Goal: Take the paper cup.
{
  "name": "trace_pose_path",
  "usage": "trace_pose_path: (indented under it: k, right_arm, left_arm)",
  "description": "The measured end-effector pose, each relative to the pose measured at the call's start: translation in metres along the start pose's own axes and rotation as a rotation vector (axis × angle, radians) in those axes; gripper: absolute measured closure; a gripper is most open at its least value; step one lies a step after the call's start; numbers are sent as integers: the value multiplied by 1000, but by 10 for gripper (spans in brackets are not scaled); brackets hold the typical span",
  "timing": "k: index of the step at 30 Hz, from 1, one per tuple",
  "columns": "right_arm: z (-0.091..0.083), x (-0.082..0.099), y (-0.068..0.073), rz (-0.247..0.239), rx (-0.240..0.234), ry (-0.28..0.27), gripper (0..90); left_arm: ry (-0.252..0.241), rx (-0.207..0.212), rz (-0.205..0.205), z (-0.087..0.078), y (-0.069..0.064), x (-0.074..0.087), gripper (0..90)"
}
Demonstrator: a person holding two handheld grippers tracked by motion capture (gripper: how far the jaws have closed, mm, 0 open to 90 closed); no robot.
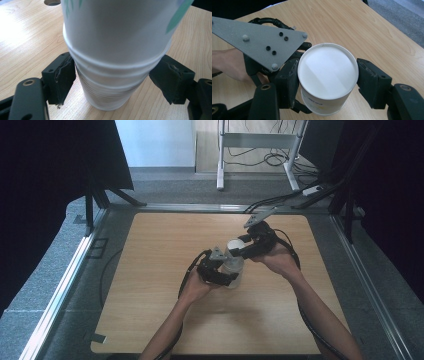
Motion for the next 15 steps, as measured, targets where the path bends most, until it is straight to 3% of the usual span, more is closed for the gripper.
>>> trace_pose_path:
  k: [7, 9, 15]
  right_arm:
    - [-2, 1, 0, -5, -3, 9, 370]
    - [3, 4, 0, -4, -6, 16, 369]
    - [7, 8, -1, -1, -10, 15, 366]
  left_arm:
    - [-10, -3, -20, 0, 1, 0, 173]
    - [-24, 12, -39, -1, 2, 0, 143]
    - [-33, 30, -41, -3, 2, 0, 144]
Point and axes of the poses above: each handheld gripper's, and its own axes: z roughly forward along the jaws, x roughly out of its underside, y roughly to its left, the point moved 4 cm from there along z, roughly forward along the jaws, and after that the axes turned 1 degree about -z, right-handed, at the moved point
